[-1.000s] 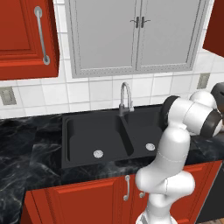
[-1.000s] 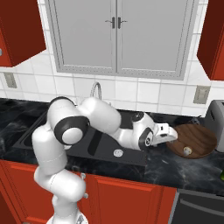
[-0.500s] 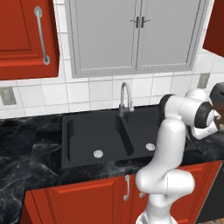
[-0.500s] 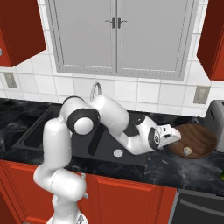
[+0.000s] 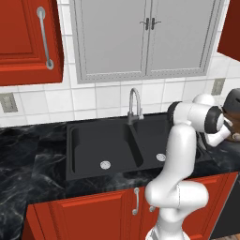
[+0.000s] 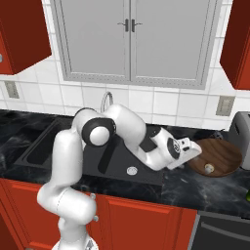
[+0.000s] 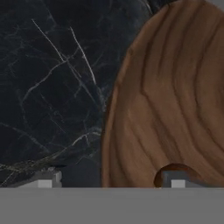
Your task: Pick the mushroom from the sink and place it in the bowl. Then pick the bowl and place it in the microwave. Then close the microwave door and press the start button.
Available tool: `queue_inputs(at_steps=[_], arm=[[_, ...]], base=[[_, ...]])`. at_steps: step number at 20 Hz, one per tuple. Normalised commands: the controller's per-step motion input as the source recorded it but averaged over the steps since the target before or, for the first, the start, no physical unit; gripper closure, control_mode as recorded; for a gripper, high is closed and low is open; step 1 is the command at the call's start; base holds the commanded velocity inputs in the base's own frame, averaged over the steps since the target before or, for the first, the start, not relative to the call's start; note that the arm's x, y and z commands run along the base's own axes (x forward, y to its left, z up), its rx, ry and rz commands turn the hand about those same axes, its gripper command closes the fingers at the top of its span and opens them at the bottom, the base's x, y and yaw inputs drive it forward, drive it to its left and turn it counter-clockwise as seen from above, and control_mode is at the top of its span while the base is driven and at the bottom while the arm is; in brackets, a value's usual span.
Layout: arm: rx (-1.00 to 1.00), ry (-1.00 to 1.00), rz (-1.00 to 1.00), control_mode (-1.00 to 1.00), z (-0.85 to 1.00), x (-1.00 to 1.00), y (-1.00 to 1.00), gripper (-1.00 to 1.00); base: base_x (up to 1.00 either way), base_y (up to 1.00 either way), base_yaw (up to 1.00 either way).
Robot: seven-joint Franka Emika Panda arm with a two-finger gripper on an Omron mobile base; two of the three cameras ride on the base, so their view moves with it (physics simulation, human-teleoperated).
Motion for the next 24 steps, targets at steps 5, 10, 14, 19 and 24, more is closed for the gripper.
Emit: queue_inputs(at_steps=[5, 10, 14, 19, 24], arm=[[0.00, 0.10, 0.00, -1.00, 0.00, 0.00, -0.14, 1.00], [0.06, 0.05, 0.00, -1.00, 0.18, -0.04, -0.19, 1.00], [0.05, 0.07, 0.00, -1.00, 0.54, -0.29, 0.00, 1.00], [0.15, 0.05, 0.02, -1.00, 0.97, -0.75, 0.01, 1.00], [0.15, 0.07, 0.03, -1.00, 1.00, -0.92, 0.18, 1.00]], base=[[0.00, 0.00, 0.00], [0.00, 0.00, 0.00], [0.00, 0.00, 0.00], [0.00, 0.00, 0.00], [0.00, 0.00, 0.00]])
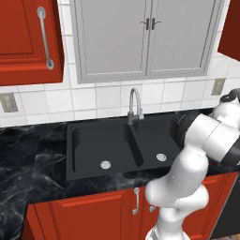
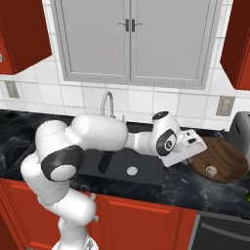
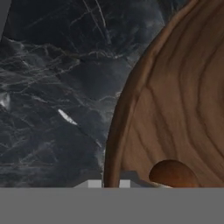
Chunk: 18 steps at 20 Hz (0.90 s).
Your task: Pick the mushroom from the sink and place it in the bowl. Then pick the bowl and place it in the microwave. Then close the microwave door and press the start button.
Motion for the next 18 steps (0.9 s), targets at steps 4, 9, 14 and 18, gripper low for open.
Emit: queue_inputs(at_steps=[4, 9, 14, 18], arm=[[0.10, 0.04, 0.06, -1.00, 1.00, -1.00, 0.43, 1.00], [0.08, 0.03, 0.10, -1.00, 1.00, -0.97, 0.62, 1.00], [0.02, 0.00, 0.13, -1.00, 1.00, -0.87, 0.80, 1.00], [0.00, 0.00, 0.16, -1.00, 1.00, -0.80, 0.84, 1.00]], base=[[0.00, 0.00, 0.00], [0.00, 0.00, 0.00], [0.00, 0.00, 0.00], [0.00, 0.00, 0.00]])
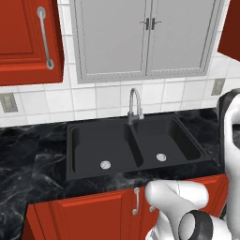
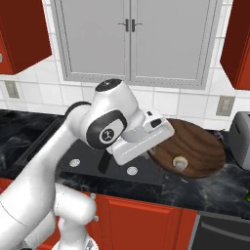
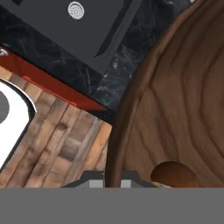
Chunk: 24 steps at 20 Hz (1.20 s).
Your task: Pick the mushroom from the sink and place it in the bowl. Then pick the bowl and place it in the microwave. Then close the microwave door and press the start button.
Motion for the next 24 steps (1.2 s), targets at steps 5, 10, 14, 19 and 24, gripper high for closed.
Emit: queue_inputs(at_steps=[5, 10, 14, 19, 24], arm=[[0.00, 0.00, 0.23, -1.00, 1.00, -0.78, 0.93, 1.00], [0.00, 0.00, 0.32, -1.00, 1.00, -0.64, 0.92, 1.00], [0.00, 0.00, 0.39, -1.00, 0.94, -0.60, 0.92, 1.00], [-0.01, 0.00, 0.41, -1.00, 0.53, -0.59, 0.98, 1.00], [-0.02, 0.00, 0.30, -1.00, 0.09, -0.46, 0.80, 1.00]], base=[[0.00, 0.00, 0.00], [0.00, 0.00, 0.00], [0.00, 0.00, 0.00], [0.00, 0.00, 0.00], [0.00, 0.00, 0.00]])
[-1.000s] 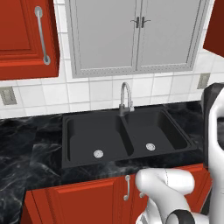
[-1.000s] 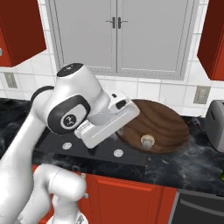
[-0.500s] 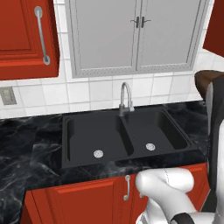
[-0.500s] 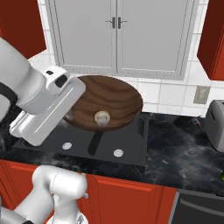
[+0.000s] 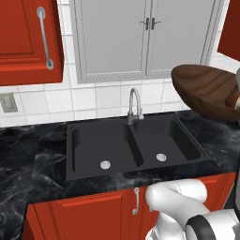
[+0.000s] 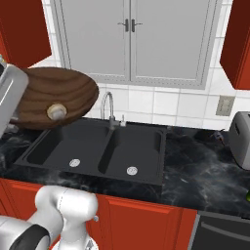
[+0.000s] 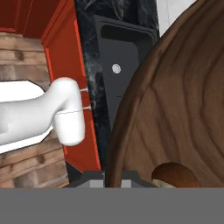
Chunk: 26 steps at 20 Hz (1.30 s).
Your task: Pick the mushroom from the sink and place it in the bowl. Then pick the bowl and place it in the microwave. Then close the microwave door and press the start button.
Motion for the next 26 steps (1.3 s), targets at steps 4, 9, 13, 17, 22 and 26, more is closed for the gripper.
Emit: queue_inputs(at_steps=[4, 9, 13, 17, 22, 26], arm=[[0.00, -0.06, 0.13, -1.00, -0.14, -0.11, 0.32, 1.00], [0.00, -0.19, 0.12, -1.00, -0.30, 0.03, 0.13, 1.00], [0.00, -0.04, 0.10, -1.00, -0.09, 0.06, 0.02, 1.00], [0.00, 0.01, 0.05, -1.00, 0.00, 0.13, 0.04, 1.00], [0.00, 0.05, 0.01, -1.00, 0.06, 0.00, 0.03, 1.00], [0.00, 0.02, 0.00, -1.00, 0.04, 0.00, 0.02, 1.00]], base=[[0.00, 0.00, 0.00], [0.00, 0.00, 0.00], [0.00, 0.00, 0.00], [0.00, 0.00, 0.00], [0.00, 0.00, 0.00], [0.00, 0.00, 0.00]])
